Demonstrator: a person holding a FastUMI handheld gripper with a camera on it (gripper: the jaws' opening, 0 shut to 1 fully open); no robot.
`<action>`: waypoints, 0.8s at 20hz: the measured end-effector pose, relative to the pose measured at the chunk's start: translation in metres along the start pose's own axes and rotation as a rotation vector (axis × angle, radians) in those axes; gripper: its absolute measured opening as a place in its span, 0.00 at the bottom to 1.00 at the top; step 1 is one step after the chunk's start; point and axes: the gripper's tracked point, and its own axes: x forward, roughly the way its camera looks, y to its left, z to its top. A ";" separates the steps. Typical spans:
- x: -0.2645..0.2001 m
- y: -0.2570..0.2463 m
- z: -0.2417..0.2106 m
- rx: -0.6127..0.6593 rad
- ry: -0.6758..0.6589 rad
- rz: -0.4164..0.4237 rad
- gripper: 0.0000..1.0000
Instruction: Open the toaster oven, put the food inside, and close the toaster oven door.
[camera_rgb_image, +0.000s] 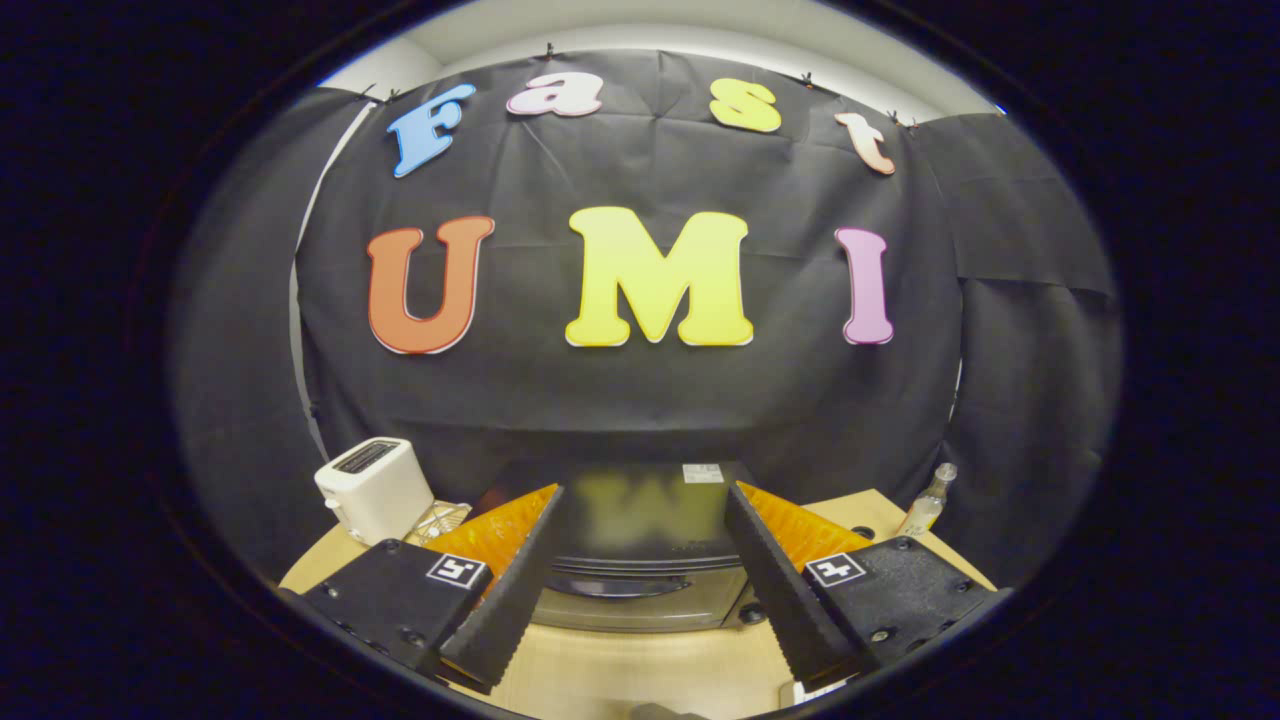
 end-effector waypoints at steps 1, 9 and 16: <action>0.012 0.003 -0.011 -0.005 0.014 -0.007 1.00; 0.058 0.019 -0.085 0.000 0.163 -0.003 1.00; 0.042 0.018 -0.092 0.024 0.158 -0.004 1.00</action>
